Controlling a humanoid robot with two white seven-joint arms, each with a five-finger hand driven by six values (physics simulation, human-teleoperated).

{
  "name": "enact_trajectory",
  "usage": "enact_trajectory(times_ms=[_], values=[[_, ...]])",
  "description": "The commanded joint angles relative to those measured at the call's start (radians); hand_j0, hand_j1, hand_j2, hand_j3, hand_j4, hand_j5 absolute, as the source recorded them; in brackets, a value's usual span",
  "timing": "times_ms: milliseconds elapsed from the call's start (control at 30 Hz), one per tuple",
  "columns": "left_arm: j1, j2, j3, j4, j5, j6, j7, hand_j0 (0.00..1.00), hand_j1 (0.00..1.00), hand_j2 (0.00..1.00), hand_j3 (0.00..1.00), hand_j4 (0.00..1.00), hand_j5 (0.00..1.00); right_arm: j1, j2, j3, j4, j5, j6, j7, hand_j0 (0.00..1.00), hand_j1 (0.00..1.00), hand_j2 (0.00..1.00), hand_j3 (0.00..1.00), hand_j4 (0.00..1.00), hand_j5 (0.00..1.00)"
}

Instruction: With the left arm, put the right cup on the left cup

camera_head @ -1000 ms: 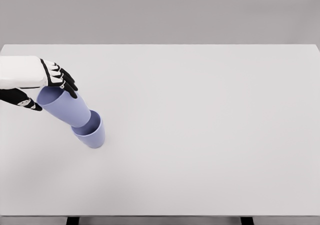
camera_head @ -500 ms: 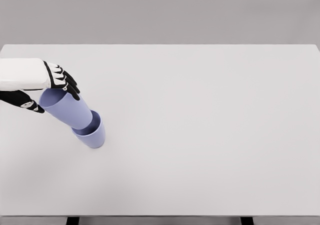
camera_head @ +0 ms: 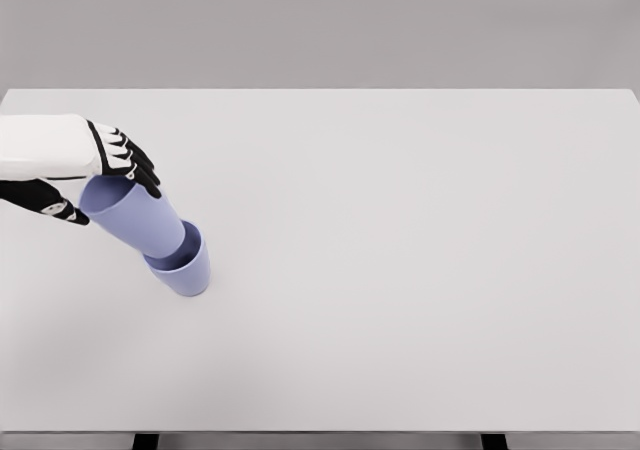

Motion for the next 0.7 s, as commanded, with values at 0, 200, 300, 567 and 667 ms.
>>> enact_trajectory(times_ms=[0, 200, 300, 567, 667], values=[[0.0, 0.0, 0.002, 0.0, 0.006, 0.003, 0.0, 0.77, 0.77, 0.77, 0.77, 0.77, 0.77, 0.0, 0.0, 0.0, 0.0, -0.001, 0.0, 0.0, 1.0, 1.0, 1.0, 1.0, 1.0, 1.0], [0.002, -0.009, 0.002, 0.0, 0.006, 0.003, 0.0, 0.77, 0.77, 0.77, 0.77, 0.77, 0.77, 0.0, 0.0, 0.0, 0.0, -0.001, 0.0, 0.0, 1.0, 1.0, 1.0, 1.0, 1.0, 1.0], [0.0, -0.014, 0.002, 0.0, 0.006, 0.003, 0.0, 0.77, 0.77, 0.77, 0.77, 0.77, 0.77, 0.0, 0.0, 0.0, 0.0, -0.001, 0.0, 0.0, 1.0, 1.0, 1.0, 1.0, 1.0, 1.0], [0.0, -0.011, 0.002, 0.002, 0.005, 0.003, 0.0, 0.81, 0.81, 0.81, 0.81, 0.81, 0.81, 0.0, 0.0, 0.0, 0.0, -0.001, 0.0, 0.0, 1.0, 1.0, 1.0, 1.0, 1.0, 1.0], [0.0, -0.011, 0.003, 0.002, 0.002, 0.003, 0.0, 0.94, 0.94, 0.94, 0.94, 0.94, 0.94, 0.0, 0.0, 0.0, 0.0, -0.001, 0.0, 0.0, 1.0, 1.0, 1.0, 1.0, 1.0, 1.0]])
